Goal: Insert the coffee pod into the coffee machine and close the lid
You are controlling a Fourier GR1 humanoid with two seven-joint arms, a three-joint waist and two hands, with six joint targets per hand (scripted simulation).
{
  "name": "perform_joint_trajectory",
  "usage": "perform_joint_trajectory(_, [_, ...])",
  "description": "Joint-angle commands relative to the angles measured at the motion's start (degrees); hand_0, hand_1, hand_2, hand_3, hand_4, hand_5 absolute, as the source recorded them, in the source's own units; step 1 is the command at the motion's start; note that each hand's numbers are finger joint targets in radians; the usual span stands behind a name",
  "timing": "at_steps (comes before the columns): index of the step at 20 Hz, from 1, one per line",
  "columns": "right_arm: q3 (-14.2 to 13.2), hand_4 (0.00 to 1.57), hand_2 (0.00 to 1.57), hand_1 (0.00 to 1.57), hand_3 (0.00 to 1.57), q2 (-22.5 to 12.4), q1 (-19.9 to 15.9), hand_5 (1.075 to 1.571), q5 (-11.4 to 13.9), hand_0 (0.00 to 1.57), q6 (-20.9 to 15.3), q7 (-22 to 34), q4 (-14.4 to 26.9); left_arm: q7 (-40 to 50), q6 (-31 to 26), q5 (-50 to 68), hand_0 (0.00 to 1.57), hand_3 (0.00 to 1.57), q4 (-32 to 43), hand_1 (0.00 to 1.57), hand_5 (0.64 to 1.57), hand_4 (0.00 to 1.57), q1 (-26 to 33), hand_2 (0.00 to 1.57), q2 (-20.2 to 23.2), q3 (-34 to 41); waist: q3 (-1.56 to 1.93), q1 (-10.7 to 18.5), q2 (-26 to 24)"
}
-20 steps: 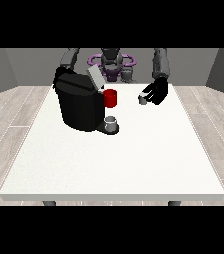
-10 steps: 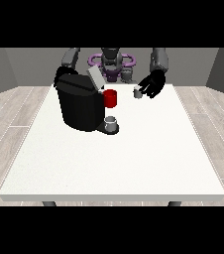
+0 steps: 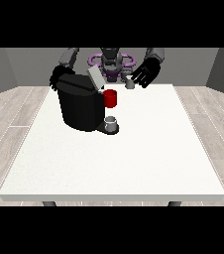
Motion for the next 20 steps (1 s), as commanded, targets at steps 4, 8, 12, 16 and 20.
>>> perform_joint_trajectory(4, [1.12,0.51,0.00,0.00,0.00,0.92,-2.73,1.571,1.22,0.00,-1.84,1.69,-1.60,3.55,-3.63,1.81,1.26,1.22,1.21,1.26,1.571,0.47,-8.59,1.29,3.83,3.78,-0.02,-3.58,3.14])
perform_joint_trajectory(8, [3.12,0.54,0.00,0.00,0.00,0.41,-2.34,1.571,2.91,0.00,-1.88,3.70,-4.87,2.55,-2.63,0.27,1.28,1.28,2.37,1.28,1.571,0.52,-7.79,1.34,3.44,2.83,-0.03,-5.57,3.02])
perform_joint_trajectory(12, [0.61,0.46,0.00,0.00,0.00,-0.40,-4.70,1.571,1.66,0.00,-2.49,4.20,-4.06,1.30,-0.51,-0.88,1.28,1.23,1.37,1.28,1.571,0.50,-7.68,1.31,2.45,2.17,-0.02,-4.09,4.56])
perform_joint_trajectory(16, [-0.61,0.52,0.00,0.00,0.00,-1.74,-3.72,1.571,0.76,0.00,-0.50,0.54,-2.70,3.35,0.44,-1.19,1.31,1.24,0.97,1.31,1.571,0.49,-8.81,1.33,0.24,1.93,0.00,-4.79,5.41])
perform_joint_trajectory(20, [1.88,0.51,0.00,0.00,0.00,-0.57,-3.65,1.571,2.16,0.00,-1.37,2.83,-5.87,2.01,0.68,-1.00,1.28,1.22,3.31,1.28,1.571,0.50,-9.79,1.31,2.78,3.65,-0.02,-7.16,7.98])
